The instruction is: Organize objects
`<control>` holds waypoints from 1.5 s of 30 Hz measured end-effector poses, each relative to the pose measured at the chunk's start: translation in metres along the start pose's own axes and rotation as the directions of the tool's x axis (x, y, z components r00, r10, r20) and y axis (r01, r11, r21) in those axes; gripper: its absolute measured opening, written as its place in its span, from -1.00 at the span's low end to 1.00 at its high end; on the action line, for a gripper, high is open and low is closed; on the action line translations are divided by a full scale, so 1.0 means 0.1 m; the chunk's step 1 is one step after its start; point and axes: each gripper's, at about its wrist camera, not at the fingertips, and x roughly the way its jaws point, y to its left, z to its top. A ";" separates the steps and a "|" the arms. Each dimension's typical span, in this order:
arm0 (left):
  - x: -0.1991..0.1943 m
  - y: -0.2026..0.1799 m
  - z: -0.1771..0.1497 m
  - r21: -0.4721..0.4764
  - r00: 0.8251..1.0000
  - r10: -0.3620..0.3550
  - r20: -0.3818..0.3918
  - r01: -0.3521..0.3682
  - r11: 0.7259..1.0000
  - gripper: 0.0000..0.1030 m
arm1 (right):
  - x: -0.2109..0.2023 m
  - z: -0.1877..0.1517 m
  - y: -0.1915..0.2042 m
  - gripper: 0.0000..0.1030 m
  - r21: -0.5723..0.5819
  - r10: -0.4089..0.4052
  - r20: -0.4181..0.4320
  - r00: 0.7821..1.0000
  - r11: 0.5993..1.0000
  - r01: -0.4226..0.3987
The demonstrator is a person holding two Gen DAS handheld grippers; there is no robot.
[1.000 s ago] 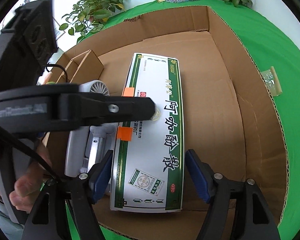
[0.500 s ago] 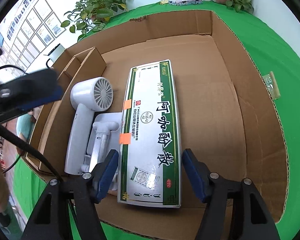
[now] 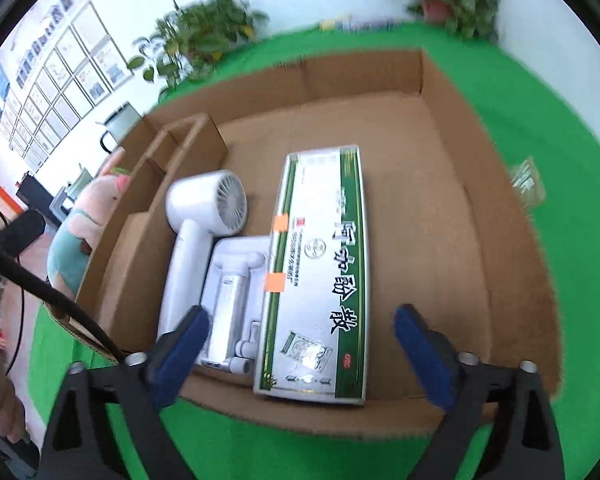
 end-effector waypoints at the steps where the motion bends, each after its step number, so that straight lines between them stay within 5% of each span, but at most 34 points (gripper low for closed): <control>1: -0.06 0.02 -0.05 0.015 0.999 0.038 0.019 -0.038 0.999 0.49 | -0.10 -0.05 0.06 0.99 -0.022 -0.012 0.044 0.999 1.000 0.013; 4: -0.25 0.11 -0.27 0.057 0.984 0.157 0.082 -0.162 0.985 0.54 | -0.36 -0.27 0.29 0.99 -0.082 -0.051 0.181 0.982 0.994 0.067; 6: -0.24 0.12 -0.42 0.055 0.968 0.226 0.111 -0.233 0.971 0.54 | -0.48 -0.44 0.43 0.99 -0.109 -0.085 0.294 0.952 0.987 0.122; 8: -0.20 0.13 -0.54 0.041 0.961 0.244 0.128 -0.251 0.967 0.54 | -0.51 -0.57 0.53 0.99 -0.103 -0.121 0.373 0.920 0.980 0.170; 14: -0.02 0.19 -0.76 0.021 0.962 0.249 0.110 -0.253 0.967 0.54 | -0.46 -0.68 0.58 0.99 -0.074 -0.152 0.443 0.884 0.976 0.205; 17: 0.04 0.27 -0.82 -0.046 0.966 0.231 0.119 -0.227 0.973 0.58 | -0.39 -0.72 0.58 0.99 -0.076 -0.148 0.439 0.886 0.977 0.201; 45: 0.10 0.24 -0.82 -0.035 0.966 0.233 0.108 -0.231 0.972 0.71 | -0.25 -0.79 0.59 0.99 -0.097 -0.173 0.449 0.876 0.966 0.241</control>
